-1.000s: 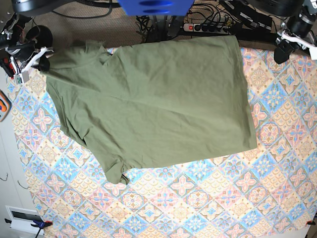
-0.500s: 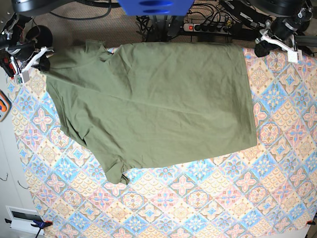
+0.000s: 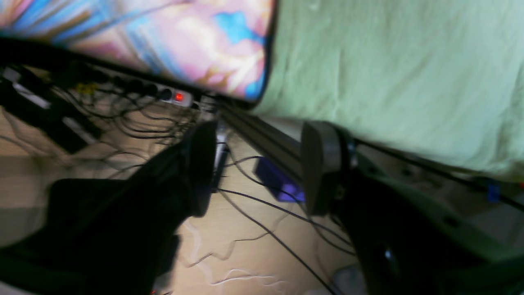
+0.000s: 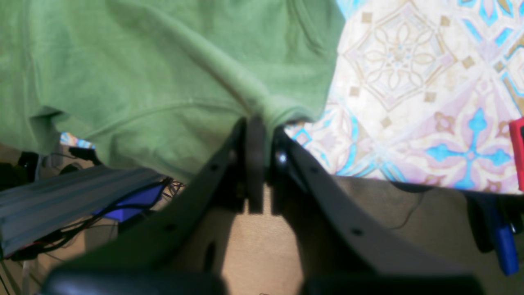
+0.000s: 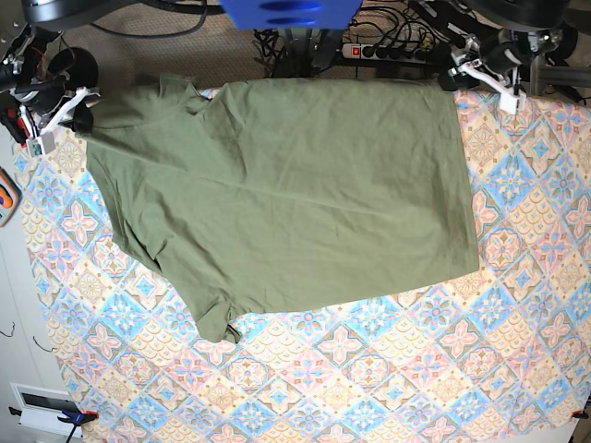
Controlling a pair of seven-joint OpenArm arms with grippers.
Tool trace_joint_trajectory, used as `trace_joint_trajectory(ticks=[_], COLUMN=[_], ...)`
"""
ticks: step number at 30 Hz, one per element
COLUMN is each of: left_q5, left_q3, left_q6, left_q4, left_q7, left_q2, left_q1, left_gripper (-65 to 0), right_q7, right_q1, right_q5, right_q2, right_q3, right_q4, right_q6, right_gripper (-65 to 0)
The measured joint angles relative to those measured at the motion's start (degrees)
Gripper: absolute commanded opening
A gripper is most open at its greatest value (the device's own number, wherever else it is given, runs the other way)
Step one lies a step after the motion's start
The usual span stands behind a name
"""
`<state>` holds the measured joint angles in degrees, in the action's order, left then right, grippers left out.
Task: Layout the t-shirt on the table in an organized manner, then fold the t-shirt properly
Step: 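Lower the shirt flat and draw both grippers inward along the collar edge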
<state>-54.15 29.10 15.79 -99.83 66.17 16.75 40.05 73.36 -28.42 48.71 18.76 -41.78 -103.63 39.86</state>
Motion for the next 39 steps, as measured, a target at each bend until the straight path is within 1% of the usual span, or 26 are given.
trace_joint_trajectory(ticks=[3, 7, 11, 13, 17, 21, 22, 23, 25, 26, 27, 32, 33, 35, 36, 39], left_q5=[1.9, 6.3, 8.5, 9.5, 13.6, 14.1, 13.8, 13.6, 13.6, 13.6, 14.0, 14.1, 13.5, 12.2, 11.9, 10.9], left_q3=[-4.6, -5.2, -7.6, -8.5, -11.5, -12.5, -12.5, -12.5, -12.5, -12.5, -12.5, -12.5, -12.3, -12.1, -11.8, -8.3], left_q6=[0.3, 0.1, 0.0, 0.1, 0.1, 0.1, 0.2, 0.2, 0.4, 0.4, 0.3, 0.0, 0.0, 0.1, 0.2, 0.6], left_q4=[0.4, 0.5, 0.6, 0.6, 0.6, 0.6, 0.6, 0.6, -0.5, -1.5, -2.5, -6.4, -7.3, -9.6, -11.3, -14.6], left_q7=[0.0, -0.2, 0.8, 0.2, 0.5, 0.3, 0.3, 0.3, 0.8, 1.0, 0.9, 0.4, -0.2, -3.6, -3.6, -3.7], left_q2=[-0.2, -0.4, -0.4, -0.4, -0.4, -0.4, -0.3, -0.2, -0.2, -0.2, -0.2, 0.0, 0.1, 0.1, 0.1, 0.1], left_q1=[-1.7, -2.9, -4.0, -4.0, -5.2, -5.3, -5.3, -5.3, -5.5, -5.3, -5.0, -3.4, -3.0, -2.6, -2.4, -1.4], left_gripper=[-31.8, -31.8, -31.9, -31.9, -32.2, -32.9, -35.6, -41.2, -56.1, -62.4, -65.0, -65.0, -65.0, -65.0, -65.0, -65.0], right_q7=[0.0, 0.0, 0.0, 0.0, 0.0, 0.0, 0.0, 0.0, 0.0, 0.0, 0.0, 0.0, 0.0, 0.0, 0.0, 0.0], right_q1=[0.0, 0.0, 0.0, 0.0, 0.0, 0.0, 0.0, 0.0, 0.0, 0.0, 0.0, 0.0, 0.0, 0.0, 0.0, 0.1], right_q5=[0.0, 0.0, 0.0, 0.0, 0.1, 0.1, 0.0, 0.0, 0.0, 0.0, 0.0, 0.0, 0.1, 0.0, 0.0, 0.0], right_q2=[-0.1, 0.0, 0.0, 0.0, 0.0, 0.0, 0.0, 0.0, 0.0, 0.0, 0.0, 0.0, 0.0, 0.0, 0.0, 0.0], right_q3=[0.0, 0.0, 0.0, 0.0, 0.0, 0.0, 0.0, 0.0, 0.0, 0.0, 0.0, 0.0, 0.0, 0.0, 0.0, 0.0], right_q4=[0.0, 0.0, 0.0, 0.0, 0.0, 0.0, 0.0, 0.0, 0.0, 0.0, 0.0, 0.0, 0.0, 0.0, 0.0, 0.0], right_q6=[0.0, 0.0, 0.0, 0.0, 0.0, 0.0, 0.0, 0.0, 0.0, 0.0, 0.0, 0.0, 0.0, 0.0, 0.0, 0.0], right_gripper=[-64.3, -64.3, -64.3, -64.3, -64.3, -64.3, -64.3, -64.3, -64.3, -64.3, -64.3, -64.3, -64.3, -64.3, -64.3, -64.3])
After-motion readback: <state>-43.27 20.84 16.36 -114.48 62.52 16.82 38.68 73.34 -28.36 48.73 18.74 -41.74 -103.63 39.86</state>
